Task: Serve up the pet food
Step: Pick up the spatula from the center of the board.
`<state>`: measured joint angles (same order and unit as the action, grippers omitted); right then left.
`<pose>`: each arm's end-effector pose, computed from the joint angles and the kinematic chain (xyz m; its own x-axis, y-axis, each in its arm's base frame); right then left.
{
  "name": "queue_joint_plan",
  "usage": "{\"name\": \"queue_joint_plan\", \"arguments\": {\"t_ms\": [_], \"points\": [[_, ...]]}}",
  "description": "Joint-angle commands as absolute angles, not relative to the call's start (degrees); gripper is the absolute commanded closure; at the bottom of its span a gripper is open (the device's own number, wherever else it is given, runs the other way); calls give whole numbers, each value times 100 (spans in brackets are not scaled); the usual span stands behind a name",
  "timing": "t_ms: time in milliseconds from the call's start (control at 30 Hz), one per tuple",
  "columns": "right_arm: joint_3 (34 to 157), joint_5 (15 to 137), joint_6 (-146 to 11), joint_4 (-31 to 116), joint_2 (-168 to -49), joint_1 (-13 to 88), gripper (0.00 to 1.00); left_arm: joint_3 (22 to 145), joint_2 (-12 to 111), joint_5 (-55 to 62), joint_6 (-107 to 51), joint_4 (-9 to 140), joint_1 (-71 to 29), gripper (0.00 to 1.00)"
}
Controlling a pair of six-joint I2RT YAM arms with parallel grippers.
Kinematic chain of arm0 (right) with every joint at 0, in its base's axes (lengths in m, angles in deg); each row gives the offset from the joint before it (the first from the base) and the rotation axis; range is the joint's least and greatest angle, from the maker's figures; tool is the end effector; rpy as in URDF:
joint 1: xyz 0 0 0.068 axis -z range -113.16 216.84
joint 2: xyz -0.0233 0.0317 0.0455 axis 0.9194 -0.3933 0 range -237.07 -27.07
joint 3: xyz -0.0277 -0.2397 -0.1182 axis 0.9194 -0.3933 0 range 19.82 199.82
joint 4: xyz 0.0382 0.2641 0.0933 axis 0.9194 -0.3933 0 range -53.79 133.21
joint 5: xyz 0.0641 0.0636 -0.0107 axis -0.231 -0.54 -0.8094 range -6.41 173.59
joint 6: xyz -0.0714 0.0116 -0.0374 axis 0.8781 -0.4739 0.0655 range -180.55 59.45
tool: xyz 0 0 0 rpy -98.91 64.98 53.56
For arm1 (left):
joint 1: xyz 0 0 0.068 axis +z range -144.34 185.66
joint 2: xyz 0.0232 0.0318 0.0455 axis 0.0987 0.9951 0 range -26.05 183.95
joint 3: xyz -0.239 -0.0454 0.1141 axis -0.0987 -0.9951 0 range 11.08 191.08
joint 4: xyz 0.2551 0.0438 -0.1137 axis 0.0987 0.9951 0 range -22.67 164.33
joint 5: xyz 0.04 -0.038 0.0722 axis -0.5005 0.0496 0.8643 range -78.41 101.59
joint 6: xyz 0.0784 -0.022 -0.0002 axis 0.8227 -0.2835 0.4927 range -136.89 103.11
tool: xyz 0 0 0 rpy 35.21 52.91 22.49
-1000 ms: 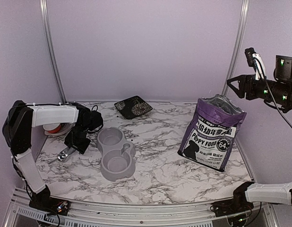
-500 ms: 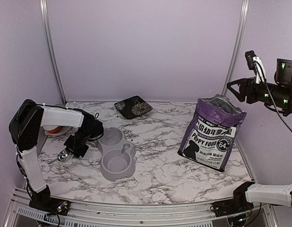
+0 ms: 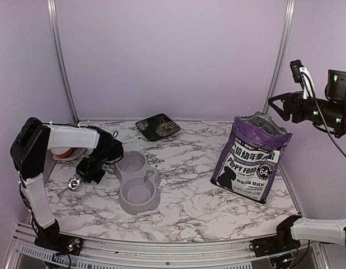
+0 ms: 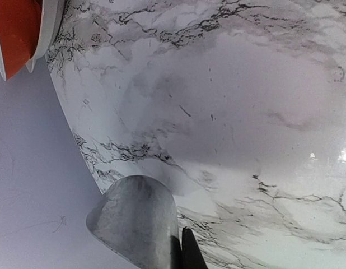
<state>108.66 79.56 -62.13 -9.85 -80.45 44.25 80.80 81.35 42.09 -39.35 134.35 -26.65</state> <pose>0.1697 0.0759 0.4823 -0.2914 -0.0914 -0.9522 -0.4372 0.8981 0.0475 0.2828 -0.1363 0.1149 -0.9730 0.2259 0.0470 0.2139 0.8068 0.5507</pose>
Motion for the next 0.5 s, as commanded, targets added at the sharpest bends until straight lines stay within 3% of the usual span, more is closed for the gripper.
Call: {"name": "queue_joint_plan", "arguments": {"t_ms": [0, 467], "points": [[10886, 7847, -6301, -758, -8025, 4451, 37, 8455, 7748, 3732, -3950, 13182, -2703, 100], [10609, 7035, -6827, -60, -8097, 4455, 37, 8866, 6745, 3367, -4012, 13046, -2704, 100]]}}
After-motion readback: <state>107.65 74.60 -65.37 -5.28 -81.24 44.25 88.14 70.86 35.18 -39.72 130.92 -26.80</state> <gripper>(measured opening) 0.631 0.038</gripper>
